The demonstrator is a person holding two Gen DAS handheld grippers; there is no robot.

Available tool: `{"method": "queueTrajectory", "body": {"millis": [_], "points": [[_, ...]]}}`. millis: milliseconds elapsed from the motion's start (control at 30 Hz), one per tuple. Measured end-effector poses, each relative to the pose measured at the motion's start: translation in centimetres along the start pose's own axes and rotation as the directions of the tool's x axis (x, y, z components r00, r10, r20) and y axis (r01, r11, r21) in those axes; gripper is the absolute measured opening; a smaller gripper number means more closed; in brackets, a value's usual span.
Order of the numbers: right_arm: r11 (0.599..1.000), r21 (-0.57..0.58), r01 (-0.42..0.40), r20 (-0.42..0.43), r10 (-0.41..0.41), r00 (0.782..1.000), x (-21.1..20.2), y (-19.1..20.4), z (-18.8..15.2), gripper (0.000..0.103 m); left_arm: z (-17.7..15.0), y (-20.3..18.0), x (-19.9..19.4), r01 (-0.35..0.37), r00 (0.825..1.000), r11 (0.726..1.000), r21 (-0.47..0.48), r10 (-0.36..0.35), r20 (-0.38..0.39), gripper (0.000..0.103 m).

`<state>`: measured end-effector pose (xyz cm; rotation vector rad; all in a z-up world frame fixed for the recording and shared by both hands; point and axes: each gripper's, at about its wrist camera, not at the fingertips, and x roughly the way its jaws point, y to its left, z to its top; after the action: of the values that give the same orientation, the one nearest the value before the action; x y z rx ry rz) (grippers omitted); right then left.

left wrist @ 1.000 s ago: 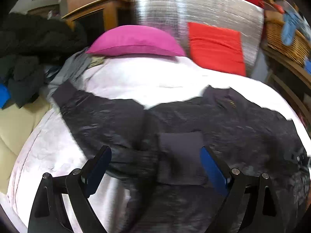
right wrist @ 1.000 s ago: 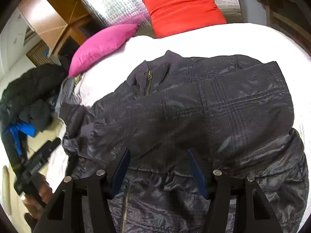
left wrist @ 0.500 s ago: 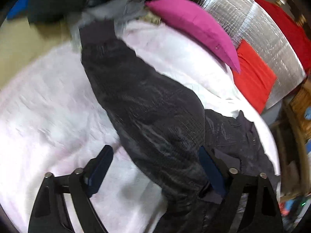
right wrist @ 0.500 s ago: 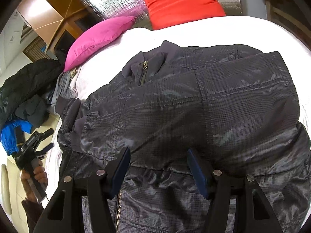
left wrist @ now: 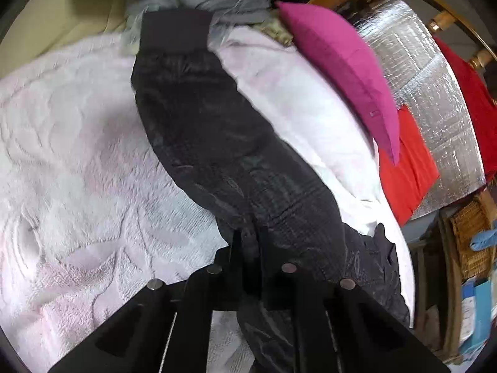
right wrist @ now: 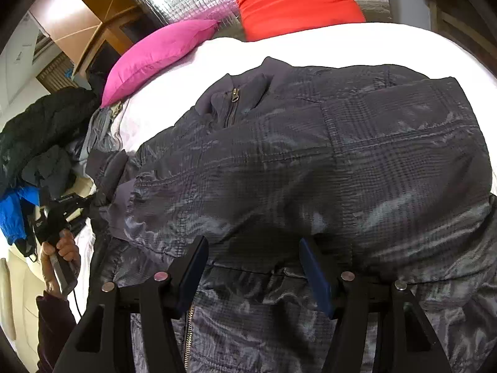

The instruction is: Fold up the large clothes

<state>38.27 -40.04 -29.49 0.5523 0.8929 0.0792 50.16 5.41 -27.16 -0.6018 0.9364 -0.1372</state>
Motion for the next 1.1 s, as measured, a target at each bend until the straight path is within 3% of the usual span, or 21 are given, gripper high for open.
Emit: {"method": "queueTrajectory", "body": {"millis": [100,167,233,300,333,433,533,567,600,633,667,700,733,833,900,1000,1067,1100], "points": [[1.000,0.017,0.003,-0.013,-0.002,1.000,0.4,-0.2,0.2,0.065,-1.0,-3.8,-2.2,0.009,0.995,0.991,0.137,-0.022,0.093,0.006],[0.999,0.053,-0.010,-0.024,0.012,1.000,0.7,-0.6,0.4,0.065,-2.8,-7.8,-4.0,0.004,0.989,0.958,0.288,-0.047,0.143,0.006],[0.995,0.093,-0.035,-0.028,0.037,0.999,0.6,-1.1,0.6,0.065,-6.0,-12.0,-5.3,-0.031,0.984,0.894,0.448,-0.052,0.173,0.006],[0.989,0.134,-0.066,-0.032,0.071,0.997,0.6,-1.8,0.7,0.065,-9.5,-14.8,-5.6,-0.022,0.988,0.828,0.561,-0.068,0.139,0.006],[0.983,0.160,-0.086,-0.034,0.092,0.995,0.5,-2.2,0.7,0.065,-12.2,-16.5,-5.2,-0.012,0.993,0.779,0.627,-0.065,0.099,0.006],[0.964,0.225,-0.140,-0.037,0.152,0.988,0.5,-3.4,0.7,0.065,-19.4,-19.1,-2.3,-0.050,0.999,0.647,0.761,0.047,0.025,0.006],[0.948,0.266,-0.175,-0.041,0.193,0.980,0.4,-4.3,0.8,0.065,-24.3,-19.5,0.5,-0.129,0.986,0.528,0.839,0.159,0.052,0.009],[0.943,0.276,-0.185,-0.044,0.205,0.978,0.4,-4.5,0.8,0.065,-24.8,-19.6,0.4,-0.146,0.984,0.503,0.852,0.161,0.074,0.011],[0.939,0.283,-0.194,-0.046,0.215,0.976,0.5,-4.7,0.8,0.065,-25.1,-19.9,0.0,-0.143,0.985,0.488,0.861,0.157,0.075,0.022],[0.937,0.287,-0.199,-0.046,0.221,0.974,0.5,-4.8,0.8,0.065,-25.1,-20.0,-0.6,-0.110,0.989,0.488,0.866,0.140,0.047,0.041],[0.935,0.290,-0.204,-0.047,0.227,0.973,0.5,-4.9,0.8,0.065,-24.5,-19.8,-1.5,-0.061,0.994,0.510,0.858,0.113,0.004,0.051],[0.935,0.289,-0.207,-0.048,0.230,0.972,0.5,-4.9,0.8,0.065,-23.7,-19.4,-2.6,-0.026,0.995,0.543,0.839,0.092,-0.029,0.069],[0.936,0.285,-0.208,-0.050,0.231,0.972,0.4,-5.0,0.7,0.065,-23.2,-18.5,-3.7,-0.010,0.996,0.565,0.825,0.076,-0.040,0.073],[0.944,0.260,-0.201,-0.053,0.222,0.974,0.1,-4.8,0.7,0.065,-20.8,-16.3,-7.7,0.039,0.999,0.660,0.750,-0.009,-0.044,0.075],[0.961,0.218,-0.173,-0.055,0.189,0.980,-0.2,-4.0,0.8,0.065,-18.8,-14.1,-9.9,0.034,0.999,0.767,0.641,-0.044,0.000,0.079],[0.997,0.049,-0.052,-0.014,0.053,0.999,-1.3,-1.6,1.0,0.065,-16.8,-10.5,-10.8,-0.054,0.997,0.902,0.428,0.023,0.077,0.079],[0.995,-0.089,0.032,0.043,-0.028,0.999,-2.2,0.8,1.0,0.065,-15.8,-7.8,-11.0,-0.071,0.996,0.956,0.283,0.052,0.076,0.079],[0.990,-0.136,0.034,0.060,-0.026,0.998,-2.6,2.1,1.1,0.065,-15.3,-6.9,-10.9,-0.101,0.993,0.968,0.228,0.086,0.077,0.079]]}}
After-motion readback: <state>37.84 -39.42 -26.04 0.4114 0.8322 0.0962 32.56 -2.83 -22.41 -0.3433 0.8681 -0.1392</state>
